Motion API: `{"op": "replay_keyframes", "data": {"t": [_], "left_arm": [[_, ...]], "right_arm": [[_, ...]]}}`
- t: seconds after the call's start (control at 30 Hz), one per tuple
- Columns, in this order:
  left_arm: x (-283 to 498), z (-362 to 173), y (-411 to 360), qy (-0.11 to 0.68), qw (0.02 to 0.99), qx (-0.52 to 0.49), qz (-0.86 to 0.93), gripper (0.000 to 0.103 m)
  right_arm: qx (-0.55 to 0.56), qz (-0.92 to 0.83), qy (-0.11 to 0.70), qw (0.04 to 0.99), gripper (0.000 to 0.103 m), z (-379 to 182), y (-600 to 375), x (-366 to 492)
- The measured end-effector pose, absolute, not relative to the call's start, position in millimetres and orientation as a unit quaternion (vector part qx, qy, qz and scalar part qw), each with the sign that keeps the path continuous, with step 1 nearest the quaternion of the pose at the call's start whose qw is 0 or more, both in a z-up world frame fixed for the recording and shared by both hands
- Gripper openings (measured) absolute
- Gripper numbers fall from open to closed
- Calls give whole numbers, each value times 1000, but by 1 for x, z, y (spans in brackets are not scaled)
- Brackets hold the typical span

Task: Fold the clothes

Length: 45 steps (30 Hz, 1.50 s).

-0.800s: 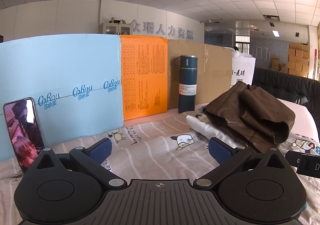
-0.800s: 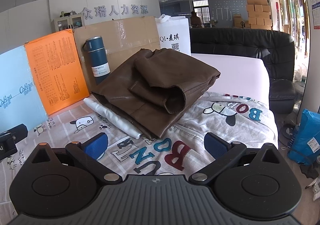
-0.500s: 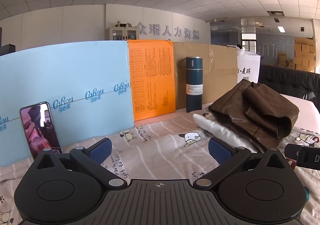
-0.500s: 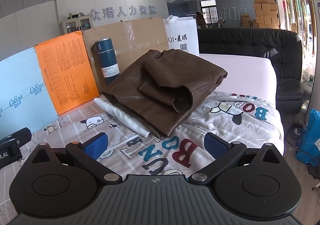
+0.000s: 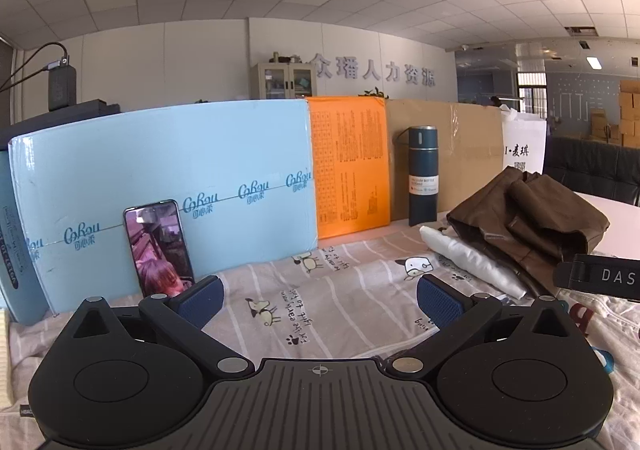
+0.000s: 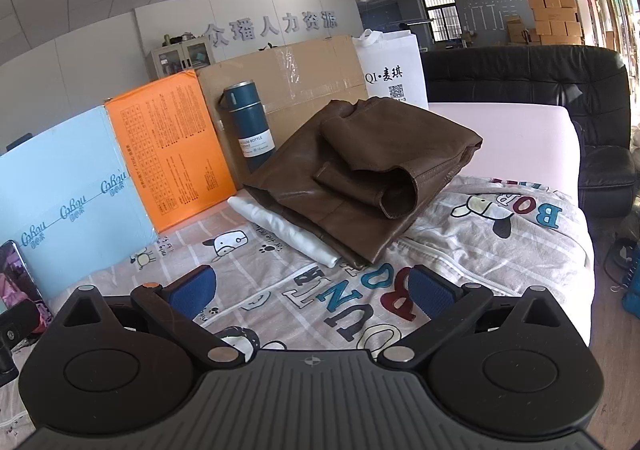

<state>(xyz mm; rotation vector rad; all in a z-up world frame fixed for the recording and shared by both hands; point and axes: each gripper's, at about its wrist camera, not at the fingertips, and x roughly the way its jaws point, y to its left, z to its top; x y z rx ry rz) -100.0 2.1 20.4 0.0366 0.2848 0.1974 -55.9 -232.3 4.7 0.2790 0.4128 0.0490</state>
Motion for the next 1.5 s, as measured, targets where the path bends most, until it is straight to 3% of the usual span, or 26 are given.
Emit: {"op": "replay_keyframes", "data": {"t": [0.53,0.93,1.13,1.3,1.5], "left_arm": [[-201,33,70,75,978,-20,192,103],[-264,53,116,75,953,119,267,103],[-297,80,147,35,921,146,360,103],[-322,103,184,1,906,106,410,103],[-349,76,269,-38,886,-75,457,103]], "right_arm": [[167,262,175,934,103,16,-185,-86],[113,455,115,876,103,32,-125,-108],[87,540,111,830,103,66,-77,-120],[94,586,86,800,103,99,-37,-130],[68,650,196,731,103,110,64,-126]]}}
